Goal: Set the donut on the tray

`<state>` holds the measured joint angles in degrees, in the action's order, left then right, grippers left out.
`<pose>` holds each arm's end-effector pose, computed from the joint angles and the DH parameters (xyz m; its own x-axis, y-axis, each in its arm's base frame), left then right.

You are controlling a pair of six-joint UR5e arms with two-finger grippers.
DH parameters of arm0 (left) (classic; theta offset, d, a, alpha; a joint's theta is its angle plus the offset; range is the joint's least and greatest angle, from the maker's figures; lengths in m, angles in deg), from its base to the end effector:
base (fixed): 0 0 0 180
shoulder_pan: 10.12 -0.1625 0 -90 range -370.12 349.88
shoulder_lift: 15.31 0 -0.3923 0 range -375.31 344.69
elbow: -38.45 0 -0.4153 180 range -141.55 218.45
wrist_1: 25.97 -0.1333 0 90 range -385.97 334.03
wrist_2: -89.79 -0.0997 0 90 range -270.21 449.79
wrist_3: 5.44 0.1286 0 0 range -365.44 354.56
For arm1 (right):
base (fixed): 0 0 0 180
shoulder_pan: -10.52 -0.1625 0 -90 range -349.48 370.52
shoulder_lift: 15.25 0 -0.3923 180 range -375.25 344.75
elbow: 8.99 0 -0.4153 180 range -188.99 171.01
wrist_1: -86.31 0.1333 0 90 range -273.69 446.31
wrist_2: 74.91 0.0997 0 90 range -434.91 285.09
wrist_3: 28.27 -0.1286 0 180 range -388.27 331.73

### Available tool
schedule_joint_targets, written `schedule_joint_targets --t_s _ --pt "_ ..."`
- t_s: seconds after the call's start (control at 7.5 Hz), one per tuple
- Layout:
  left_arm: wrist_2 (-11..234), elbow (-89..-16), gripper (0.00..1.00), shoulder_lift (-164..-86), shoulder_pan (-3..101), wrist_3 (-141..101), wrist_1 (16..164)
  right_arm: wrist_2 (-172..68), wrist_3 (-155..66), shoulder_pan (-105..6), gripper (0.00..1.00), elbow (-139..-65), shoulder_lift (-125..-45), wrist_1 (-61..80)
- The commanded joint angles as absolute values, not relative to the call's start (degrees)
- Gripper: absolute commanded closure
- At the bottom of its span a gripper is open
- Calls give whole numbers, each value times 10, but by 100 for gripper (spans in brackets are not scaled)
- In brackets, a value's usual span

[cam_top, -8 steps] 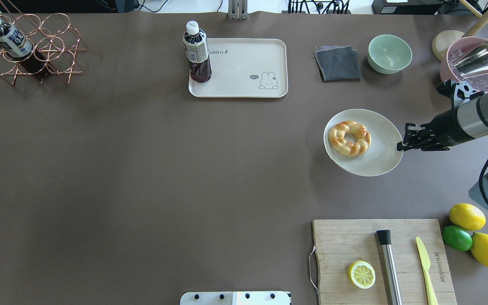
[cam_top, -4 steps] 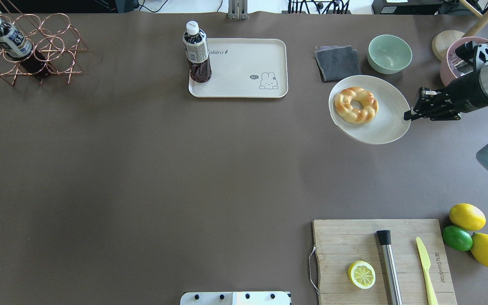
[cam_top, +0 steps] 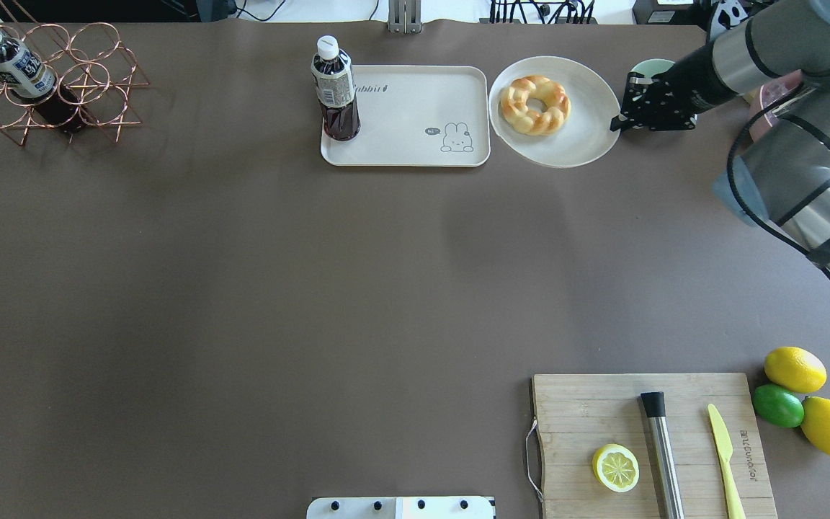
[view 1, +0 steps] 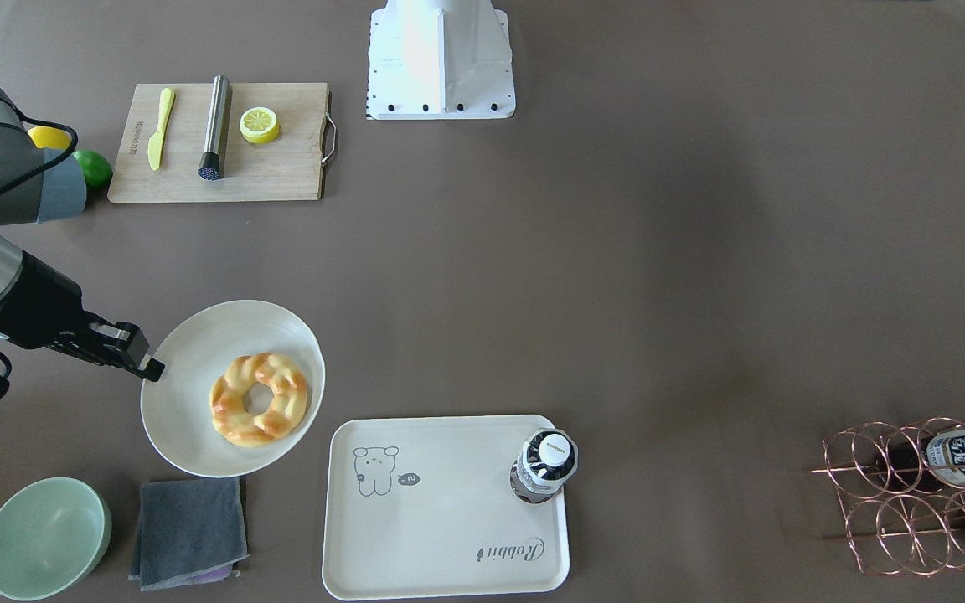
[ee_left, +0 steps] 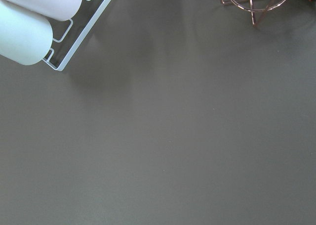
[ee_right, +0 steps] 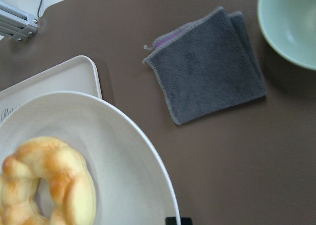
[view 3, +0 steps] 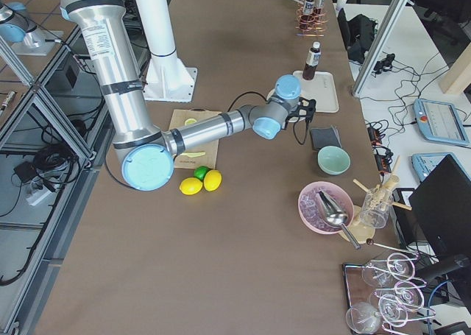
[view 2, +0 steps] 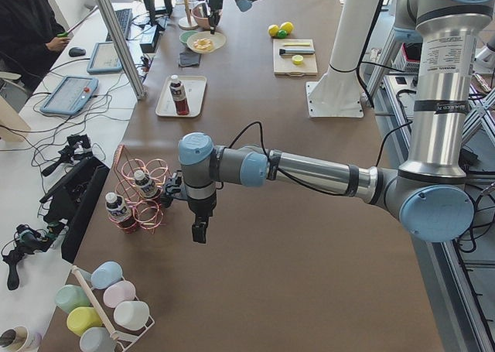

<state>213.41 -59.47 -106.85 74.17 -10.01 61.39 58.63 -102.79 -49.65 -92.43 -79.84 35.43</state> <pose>-0.0089 -0.5354 0.5809 0.8273 0.0691 -0.5575 -0.0330 0.9967 0.0746 -0.3061 -0.6237 0.3476 0.3446 0.2119 0.9145 -0.2557 0.9585 -0.1258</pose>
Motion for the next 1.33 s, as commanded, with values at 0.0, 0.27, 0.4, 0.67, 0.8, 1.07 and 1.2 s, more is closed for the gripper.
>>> schedule_joint_targets --t_s 0.0,0.27,0.4,0.67,0.8,1.07,1.2 --pt "2134 -594 2 -1068 742 -101 613 495 -1081 -443 100 -811 -664 355" --pt "2134 -594 2 -1069 742 -101 613 451 -1084 -422 100 -713 -622 434" --pt "2134 -595 2 -1070 742 -121 614 424 -1089 -405 100 -641 -605 499" --pt "2134 -596 2 -1074 742 -126 614 389 -1140 -377 100 -613 -581 511" --pt "2134 -596 2 -1077 742 -126 614 387 -1141 -371 100 -612 -575 511" --pt "2134 -596 2 -1077 742 -126 614 384 -1143 -369 100 -608 -574 509" --pt "2134 -596 2 -1076 742 -126 614 382 -1166 -368 100 -608 -573 508"
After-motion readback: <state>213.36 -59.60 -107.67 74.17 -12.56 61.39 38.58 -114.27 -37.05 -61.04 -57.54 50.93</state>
